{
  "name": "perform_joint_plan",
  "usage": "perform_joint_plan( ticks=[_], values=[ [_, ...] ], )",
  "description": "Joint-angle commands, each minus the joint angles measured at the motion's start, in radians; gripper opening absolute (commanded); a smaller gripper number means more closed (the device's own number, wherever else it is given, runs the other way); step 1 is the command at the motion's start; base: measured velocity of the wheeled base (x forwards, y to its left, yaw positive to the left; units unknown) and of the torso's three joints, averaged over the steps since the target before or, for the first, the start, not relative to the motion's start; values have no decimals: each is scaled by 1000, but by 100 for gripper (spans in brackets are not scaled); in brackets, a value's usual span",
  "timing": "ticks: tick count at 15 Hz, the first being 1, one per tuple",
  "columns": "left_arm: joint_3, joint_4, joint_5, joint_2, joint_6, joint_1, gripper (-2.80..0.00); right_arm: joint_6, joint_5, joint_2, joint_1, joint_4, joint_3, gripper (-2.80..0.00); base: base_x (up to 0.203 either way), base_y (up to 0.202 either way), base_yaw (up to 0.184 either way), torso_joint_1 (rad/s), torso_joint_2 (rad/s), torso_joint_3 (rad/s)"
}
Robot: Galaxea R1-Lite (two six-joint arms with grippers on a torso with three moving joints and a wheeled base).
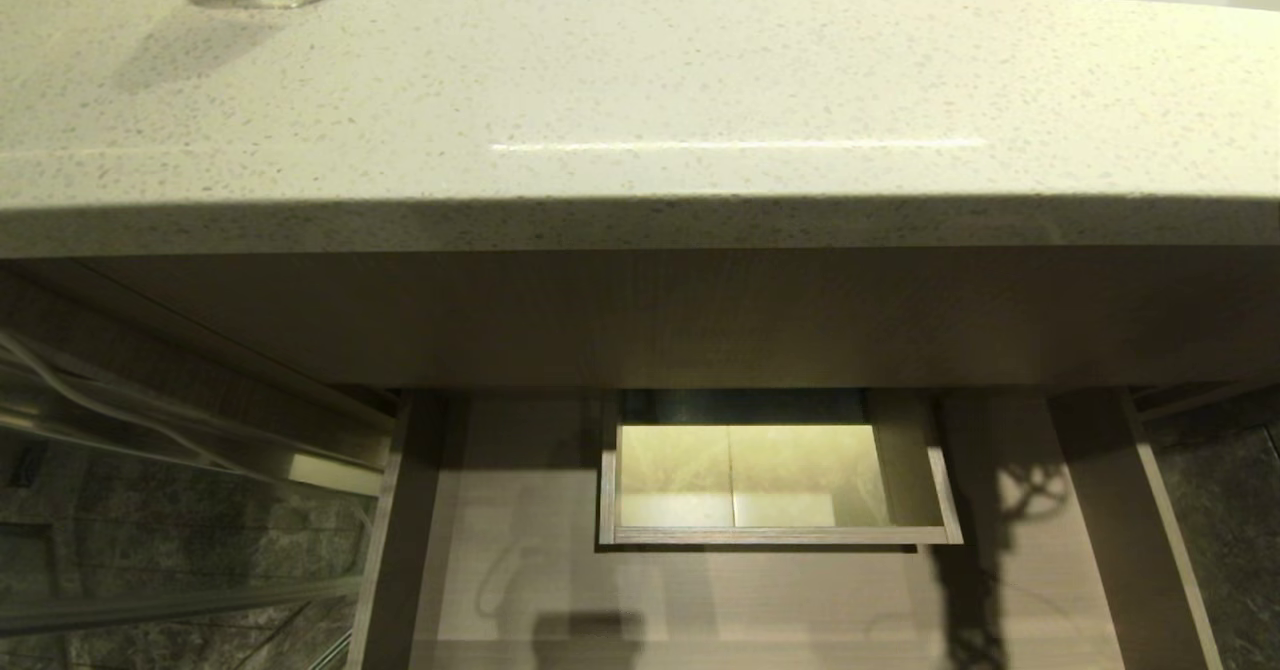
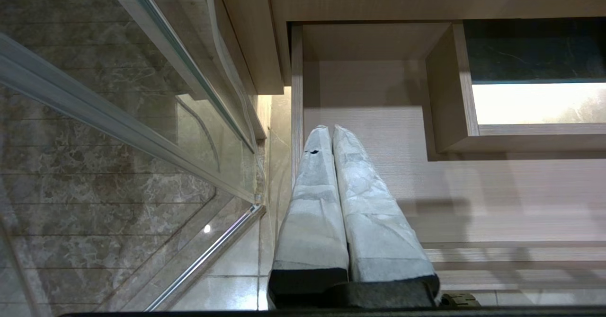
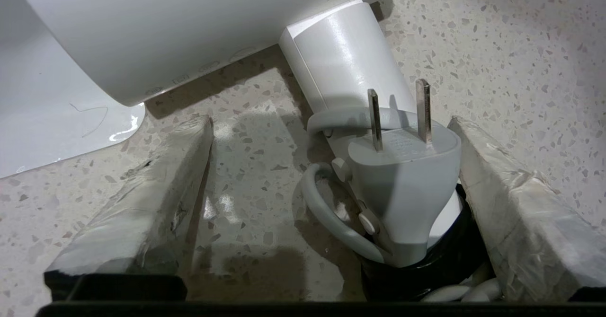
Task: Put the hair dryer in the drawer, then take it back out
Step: Pick up the hairdryer
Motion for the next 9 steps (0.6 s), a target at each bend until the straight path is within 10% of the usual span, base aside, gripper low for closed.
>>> perform_joint_plan(
  ticks=[1, 9],
  values=[
    [1, 0, 0, 0, 0, -1, -280, -2, 6, 6, 9, -8, -11, 0, 0, 0, 0, 0, 0, 0],
    [0, 0, 0, 0, 0, 0, -280, -29, 36, 44, 29, -42, -100, 0, 0, 0, 0, 0, 0, 0]
  ],
)
